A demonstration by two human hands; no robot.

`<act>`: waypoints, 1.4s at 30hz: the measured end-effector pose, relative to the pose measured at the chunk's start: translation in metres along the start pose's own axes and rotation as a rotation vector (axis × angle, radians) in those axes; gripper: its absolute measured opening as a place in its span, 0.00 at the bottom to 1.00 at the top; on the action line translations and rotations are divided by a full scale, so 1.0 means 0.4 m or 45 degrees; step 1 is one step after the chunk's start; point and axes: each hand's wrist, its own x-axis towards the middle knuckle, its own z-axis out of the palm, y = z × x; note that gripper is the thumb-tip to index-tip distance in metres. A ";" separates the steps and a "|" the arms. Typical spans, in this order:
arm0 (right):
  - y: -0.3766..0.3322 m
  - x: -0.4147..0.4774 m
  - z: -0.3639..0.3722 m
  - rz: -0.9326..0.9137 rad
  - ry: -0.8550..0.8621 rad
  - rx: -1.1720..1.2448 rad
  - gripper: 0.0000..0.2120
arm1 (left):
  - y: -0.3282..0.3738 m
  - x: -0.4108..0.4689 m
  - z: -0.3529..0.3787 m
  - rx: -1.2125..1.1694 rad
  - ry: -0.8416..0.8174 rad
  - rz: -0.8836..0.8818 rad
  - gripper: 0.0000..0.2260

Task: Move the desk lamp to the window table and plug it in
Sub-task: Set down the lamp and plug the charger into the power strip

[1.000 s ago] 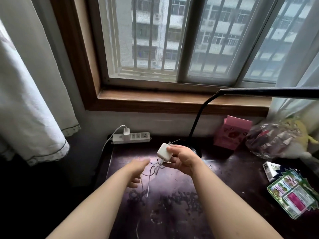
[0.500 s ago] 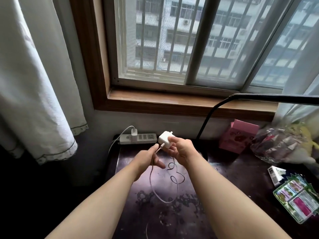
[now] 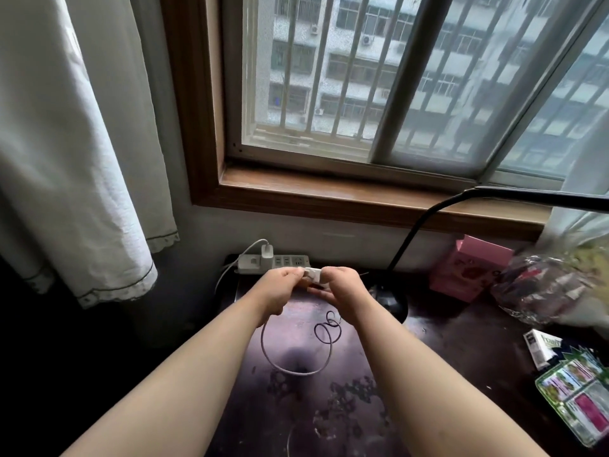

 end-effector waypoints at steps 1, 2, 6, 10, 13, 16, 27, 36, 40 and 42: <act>0.005 0.007 -0.001 -0.040 -0.020 -0.088 0.09 | -0.001 0.010 -0.001 0.017 -0.007 -0.005 0.11; 0.012 0.022 -0.007 -0.062 -0.017 -0.190 0.17 | 0.002 0.020 0.000 0.028 -0.020 0.000 0.12; 0.004 0.059 -0.014 -0.120 0.020 -0.459 0.18 | 0.005 0.061 -0.004 0.141 -0.057 0.033 0.13; -0.010 0.107 -0.017 -0.118 -0.065 -0.416 0.16 | 0.008 0.092 -0.013 0.182 -0.065 0.059 0.12; -0.024 0.161 -0.013 -0.064 -0.082 -0.367 0.13 | 0.016 0.119 -0.024 0.107 -0.019 0.082 0.10; -0.038 0.242 -0.027 -0.132 0.147 -0.616 0.11 | -0.008 0.157 -0.064 0.130 0.163 0.018 0.08; -0.006 0.424 -0.013 -0.091 0.275 -0.590 0.04 | -0.115 0.227 -0.141 0.033 0.515 -0.040 0.03; 0.041 0.500 0.002 0.000 0.306 -0.544 0.11 | -0.176 0.304 -0.125 -0.249 0.589 -0.081 0.05; 0.074 0.548 -0.003 0.022 0.348 -0.575 0.16 | -0.200 0.326 -0.122 -0.295 0.596 -0.062 0.03; 0.092 0.579 -0.012 0.011 0.357 -0.581 0.23 | -0.208 0.331 -0.122 -0.327 0.610 -0.059 0.04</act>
